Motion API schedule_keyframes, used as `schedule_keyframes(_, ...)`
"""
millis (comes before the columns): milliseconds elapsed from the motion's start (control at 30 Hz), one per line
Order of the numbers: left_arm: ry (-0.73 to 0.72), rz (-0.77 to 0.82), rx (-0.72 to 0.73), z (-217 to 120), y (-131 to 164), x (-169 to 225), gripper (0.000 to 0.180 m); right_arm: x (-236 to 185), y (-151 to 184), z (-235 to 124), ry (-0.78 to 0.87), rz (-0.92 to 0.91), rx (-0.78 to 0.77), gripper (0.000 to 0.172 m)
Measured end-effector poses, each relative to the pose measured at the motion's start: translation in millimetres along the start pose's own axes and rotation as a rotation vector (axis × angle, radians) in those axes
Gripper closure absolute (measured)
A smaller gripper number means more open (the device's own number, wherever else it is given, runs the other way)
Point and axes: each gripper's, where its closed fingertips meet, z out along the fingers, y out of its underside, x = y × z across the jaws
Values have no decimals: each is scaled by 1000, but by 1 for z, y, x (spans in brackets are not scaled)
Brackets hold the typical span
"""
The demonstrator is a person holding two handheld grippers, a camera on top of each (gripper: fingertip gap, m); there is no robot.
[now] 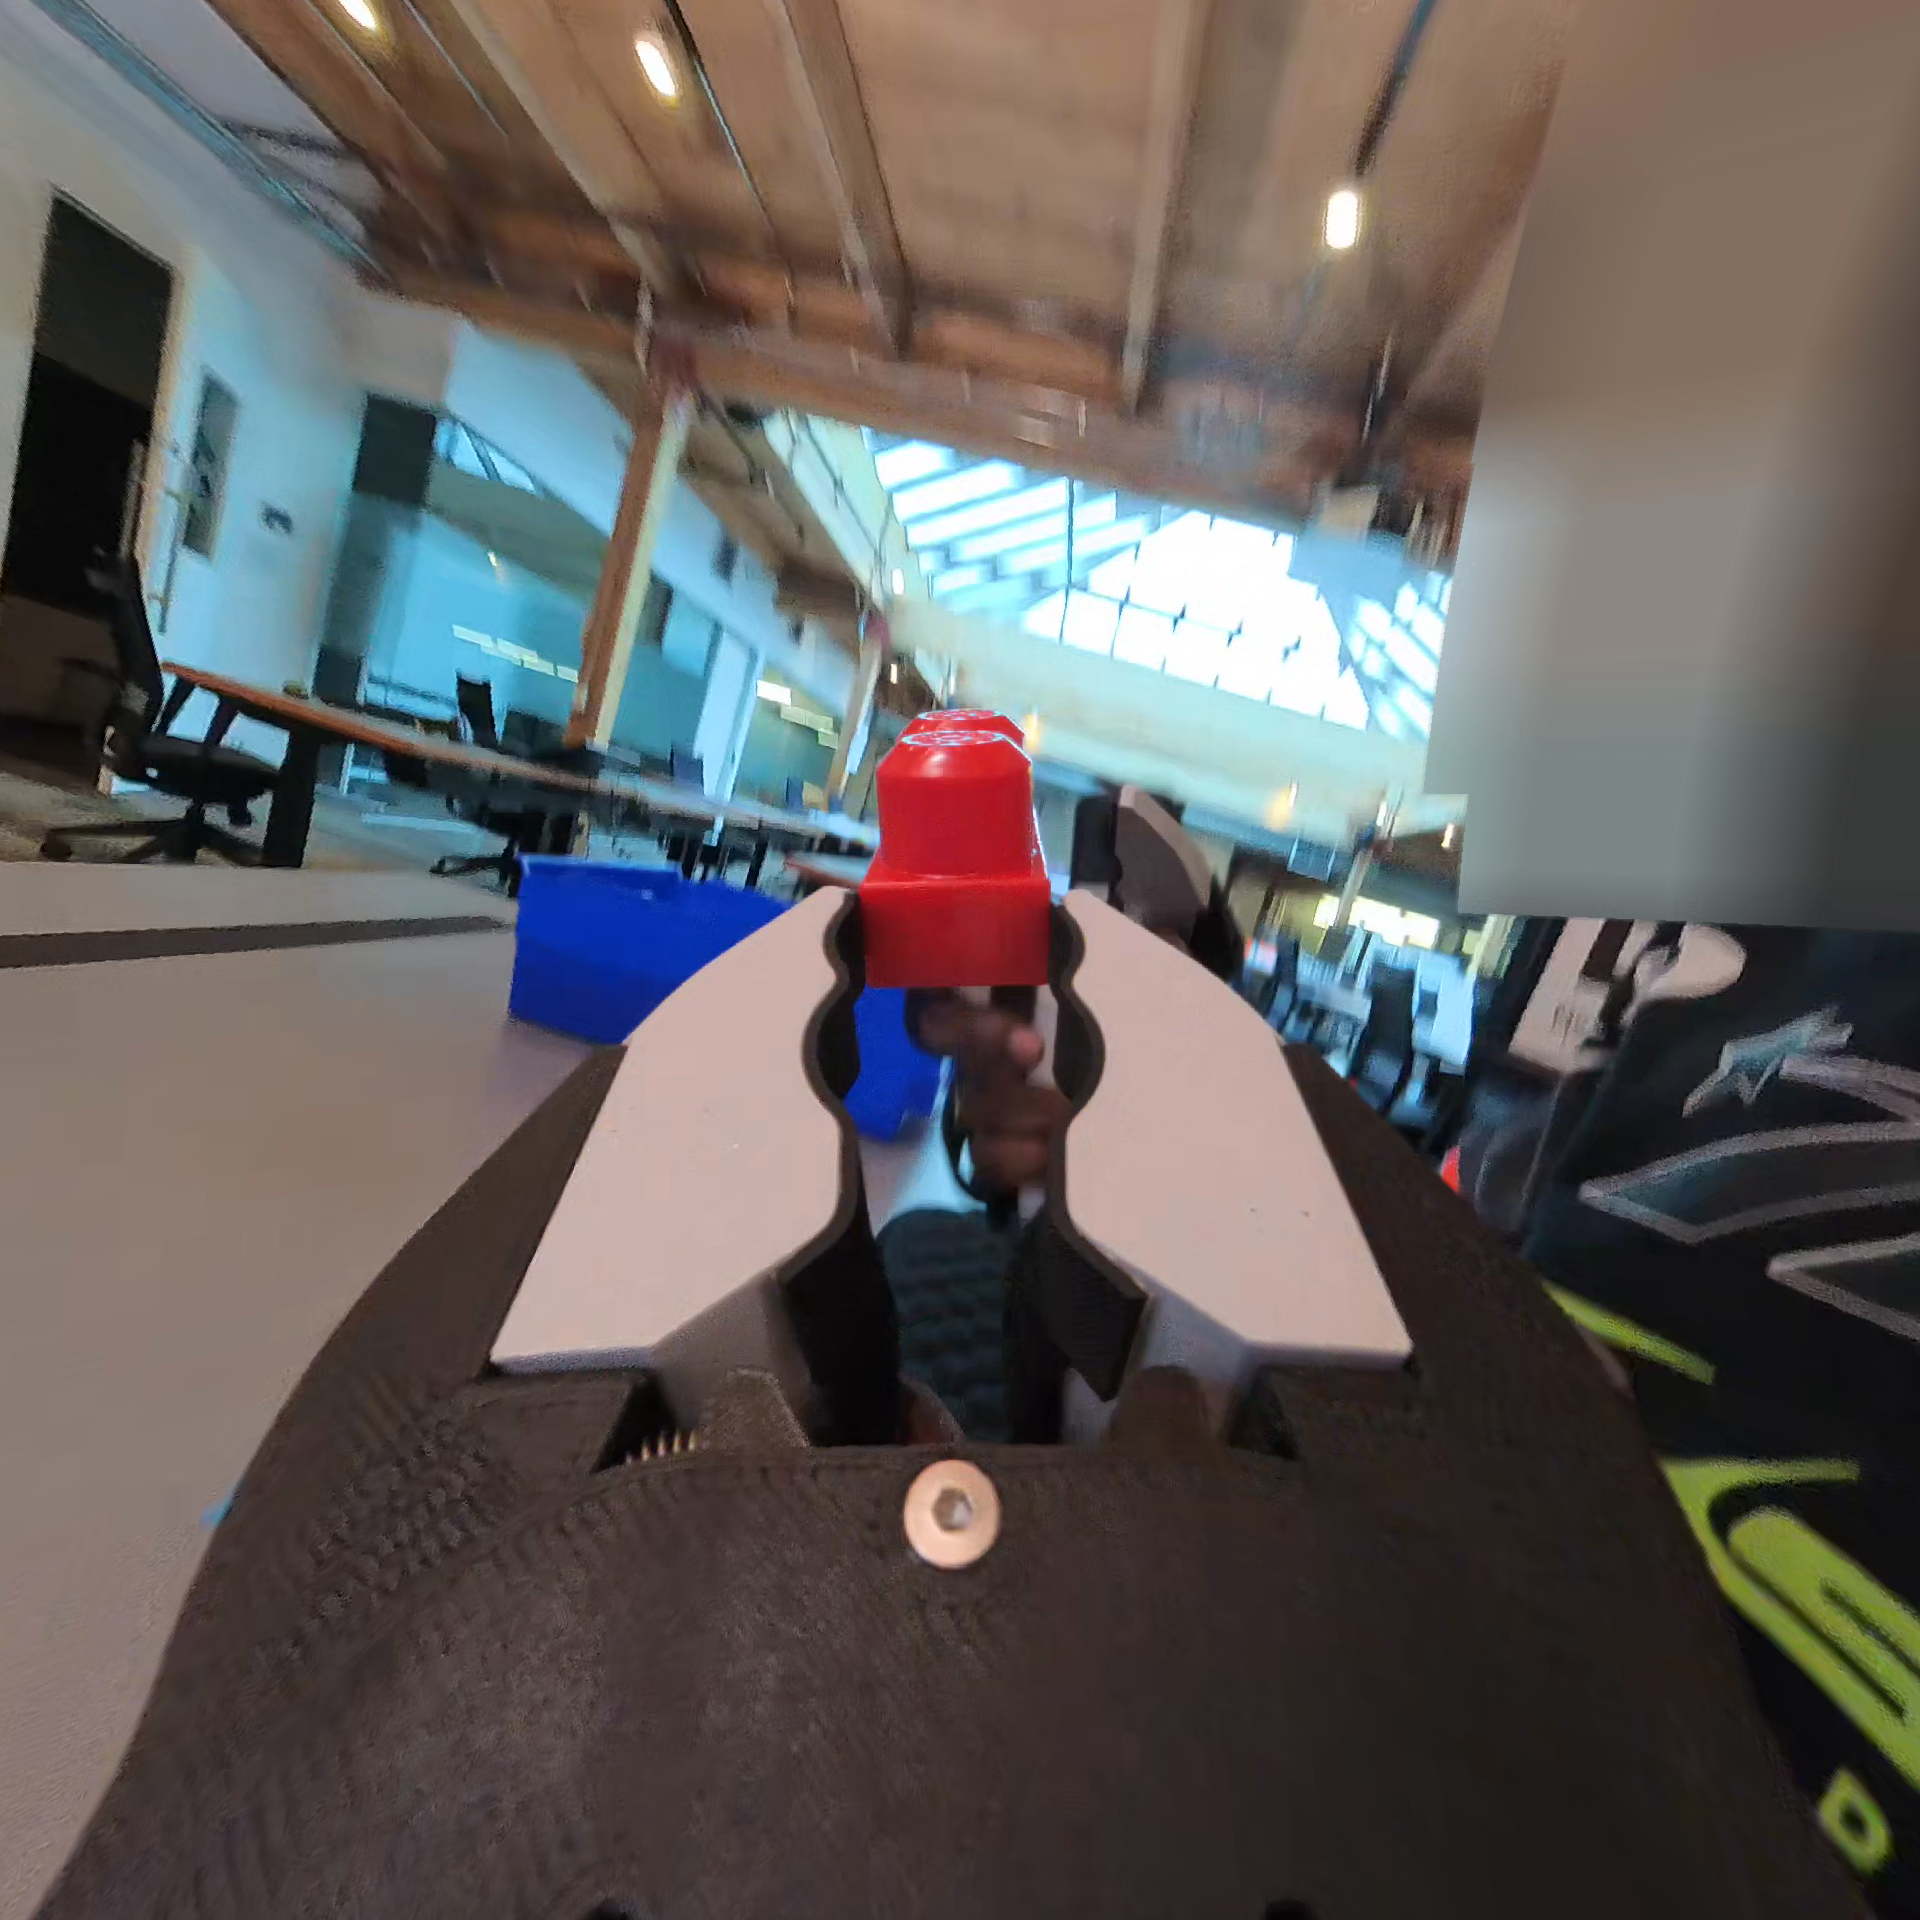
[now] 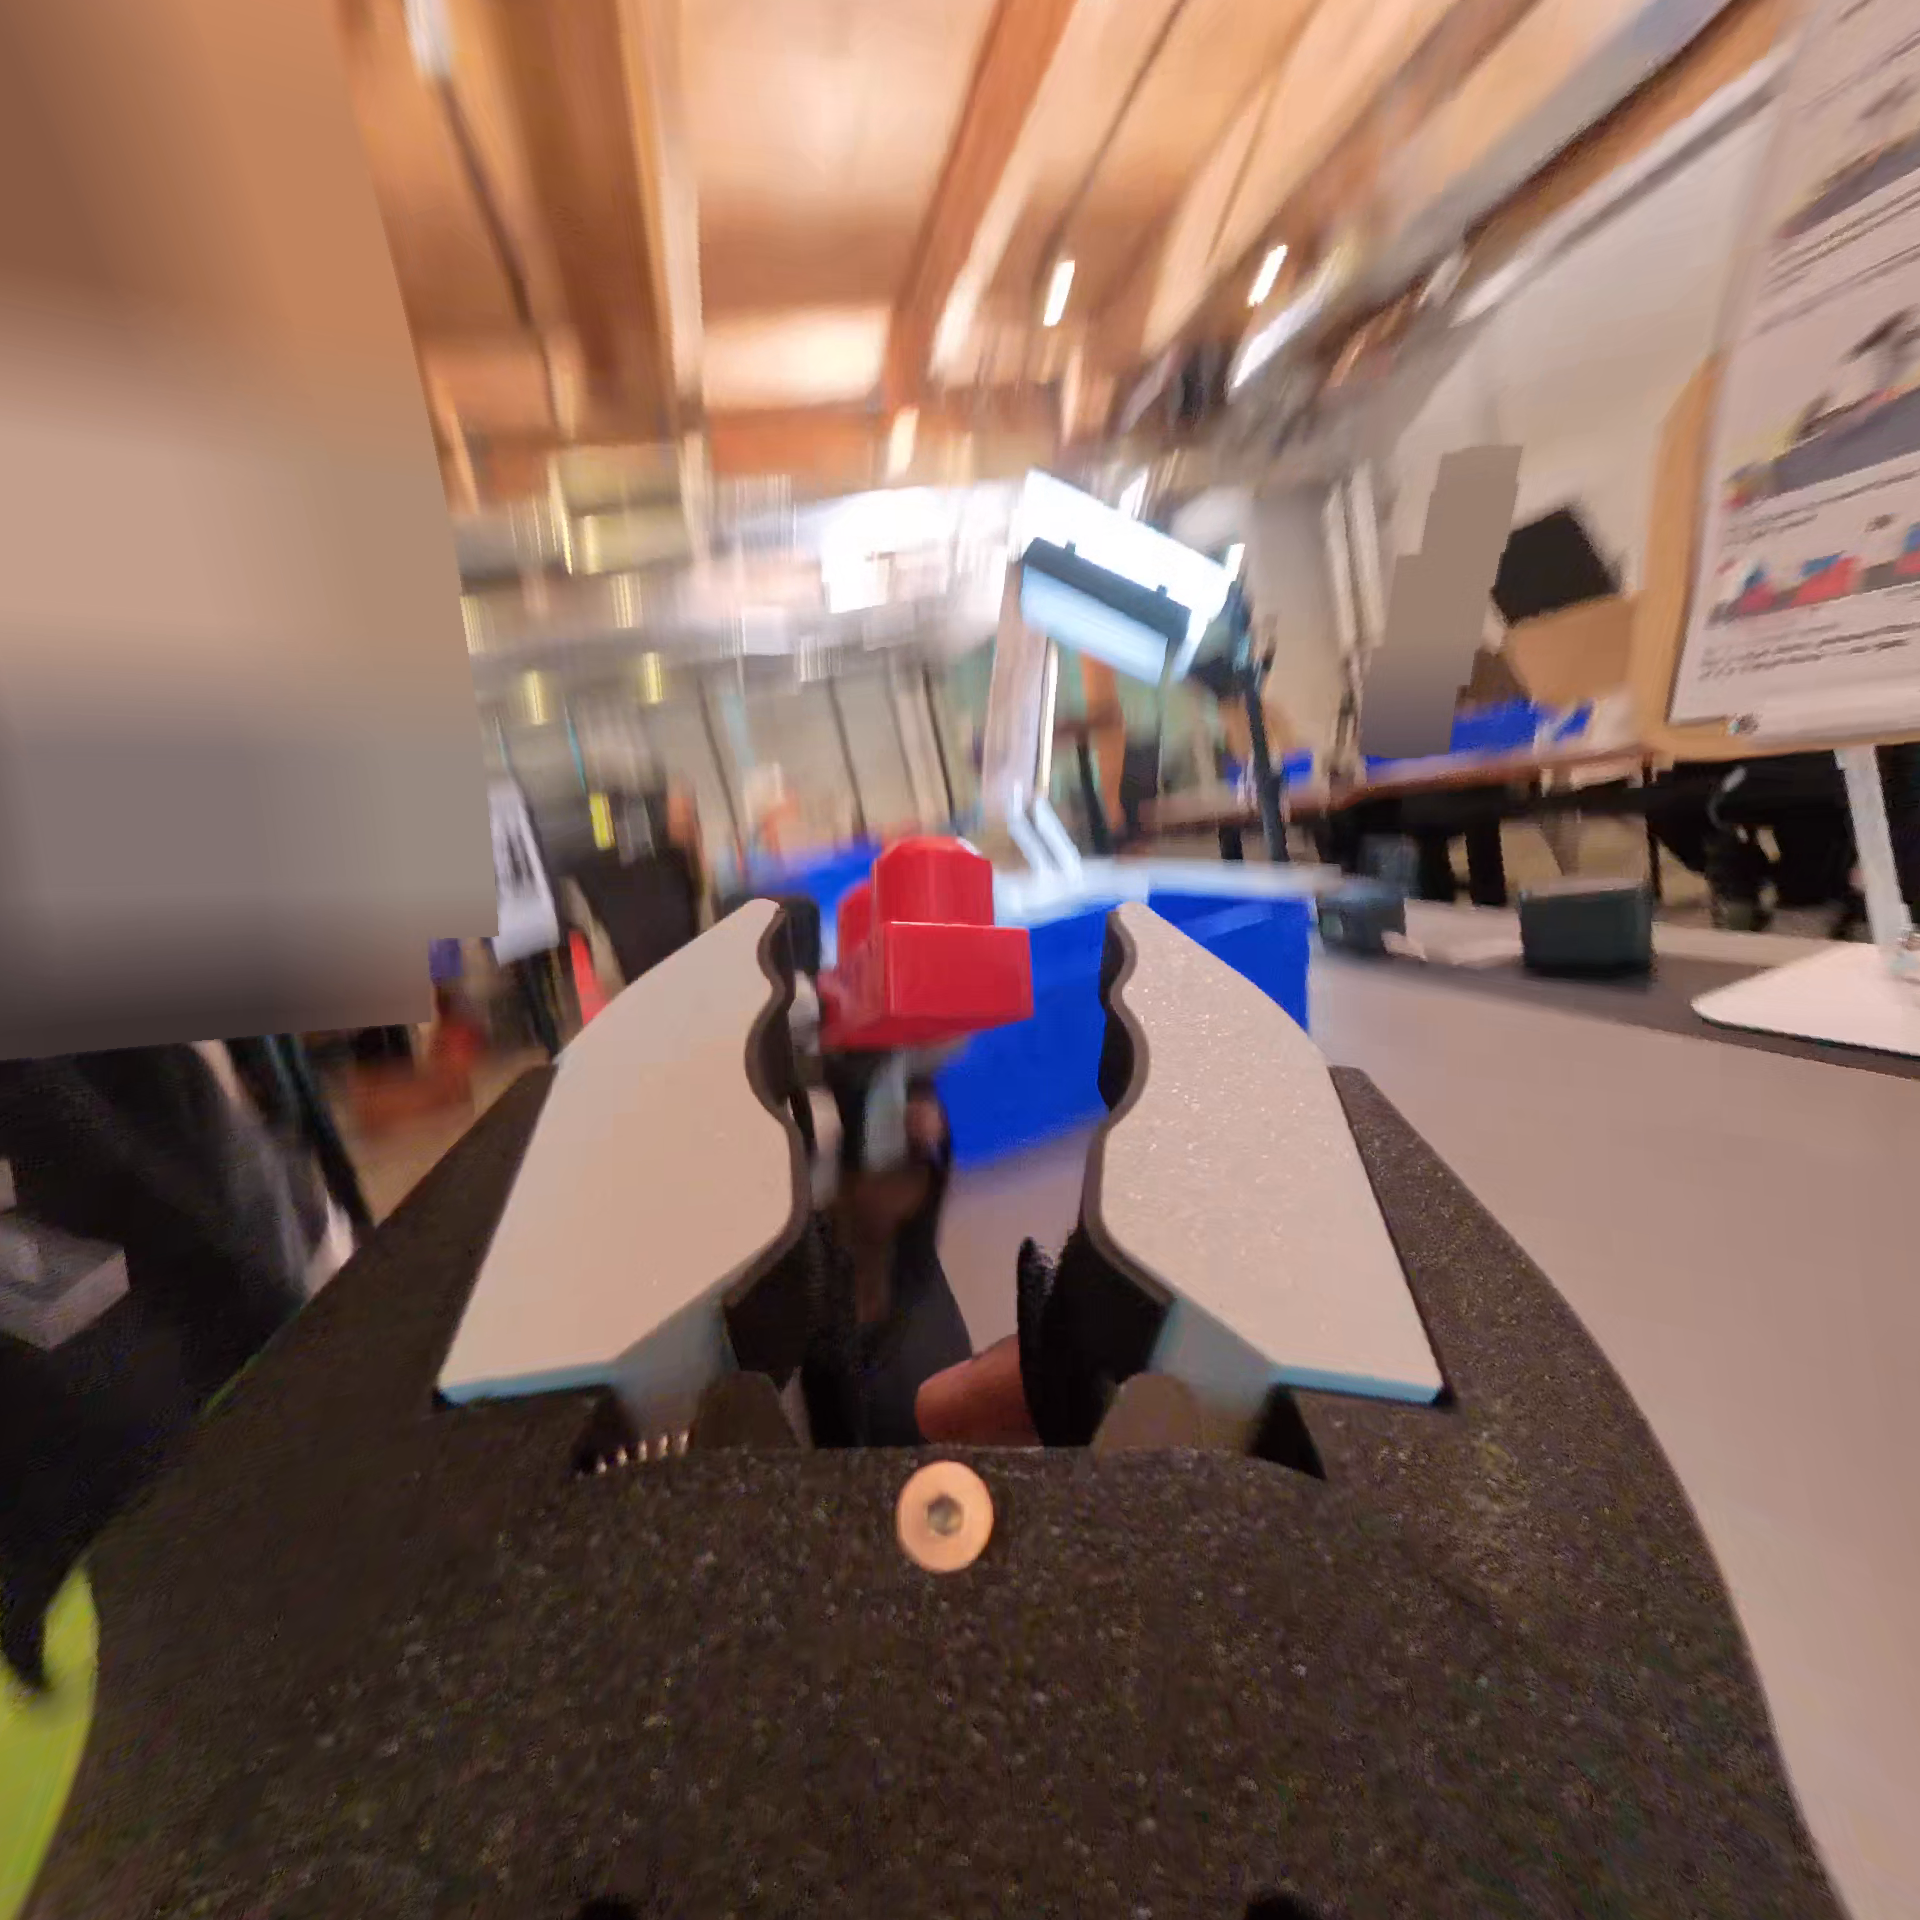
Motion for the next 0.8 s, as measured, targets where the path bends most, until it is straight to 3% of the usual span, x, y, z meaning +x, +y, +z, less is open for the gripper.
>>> schedule_keyframes(67,-3,-63,100,0,-4,1,147,2,-6,-2,33,170,264,114)
schedule_keyframes(133,-7,-117,164,2,-4,1,147,1,6,-1,41,294,392,115)
schedule_keyframes(267,-41,-133,198,4,3,1,146,-6,27,15,27,383,402,115)
schedule_keyframes(467,-81,-90,217,5,8,1,147,-5,28,20,59,375,449,131)
schedule_keyframes(800,-82,-96,213,6,11,1,146,-3,32,21,52,366,436,137)
